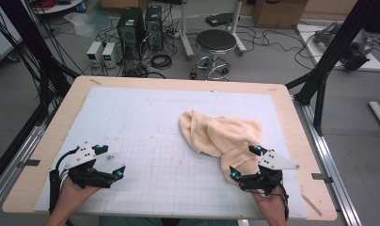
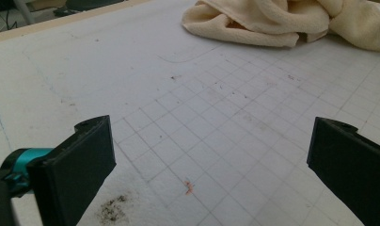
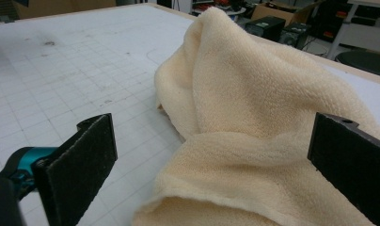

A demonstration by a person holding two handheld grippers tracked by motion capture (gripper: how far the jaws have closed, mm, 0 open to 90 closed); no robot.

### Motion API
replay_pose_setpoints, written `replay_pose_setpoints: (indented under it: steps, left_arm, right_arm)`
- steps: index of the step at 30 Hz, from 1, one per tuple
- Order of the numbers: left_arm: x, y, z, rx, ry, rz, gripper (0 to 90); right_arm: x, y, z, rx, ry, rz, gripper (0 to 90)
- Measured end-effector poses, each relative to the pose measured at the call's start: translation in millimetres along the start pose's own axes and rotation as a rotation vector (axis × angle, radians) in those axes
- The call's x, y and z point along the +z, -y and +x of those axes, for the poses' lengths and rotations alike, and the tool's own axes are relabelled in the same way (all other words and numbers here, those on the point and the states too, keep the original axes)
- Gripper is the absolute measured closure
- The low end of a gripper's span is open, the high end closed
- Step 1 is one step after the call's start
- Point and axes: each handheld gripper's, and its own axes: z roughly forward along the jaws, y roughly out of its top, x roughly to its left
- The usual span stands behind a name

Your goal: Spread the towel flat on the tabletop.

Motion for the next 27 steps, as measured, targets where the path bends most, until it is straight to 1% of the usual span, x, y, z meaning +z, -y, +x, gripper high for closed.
replay_pose_setpoints:
  steps: [1, 5, 11, 18, 22, 27]
  left_arm:
    - [0.0, 0.0, 0.0, 0.000, 0.000, 0.000, 1.7]
    - [2.9, -0.3, 0.4, 0.000, 0.005, 0.003, 1.7]
    - [3.7, 0.1, 1.8, 0.000, 0.007, 0.009, 1.7]
    - [4.4, -0.5, 1.5, 0.002, 0.005, 0.012, 1.7]
    - [3.8, -0.4, 0.7, -0.002, 0.006, 0.006, 1.7]
    - [1.3, -0.3, -0.4, 0.003, 0.007, 0.001, 1.7]
  right_arm:
    - [0.4, 0.1, -0.8, -0.008, 0.001, -0.005, 1.1]
    - [-0.1, 0.5, -0.3, -0.003, -0.005, 0.000, 1.1]
    - [1.8, 0.8, -1.7, -0.008, 0.002, 0.001, 1.1]
    - [1.1, 1.3, -1.6, -0.008, -0.003, 0.004, 1.1]
    - [-0.6, 0.8, -0.2, -0.005, -0.003, 0.003, 1.1]
    - [-4.0, -1.5, 2.9, -0.004, 0.001, -0.008, 1.1]
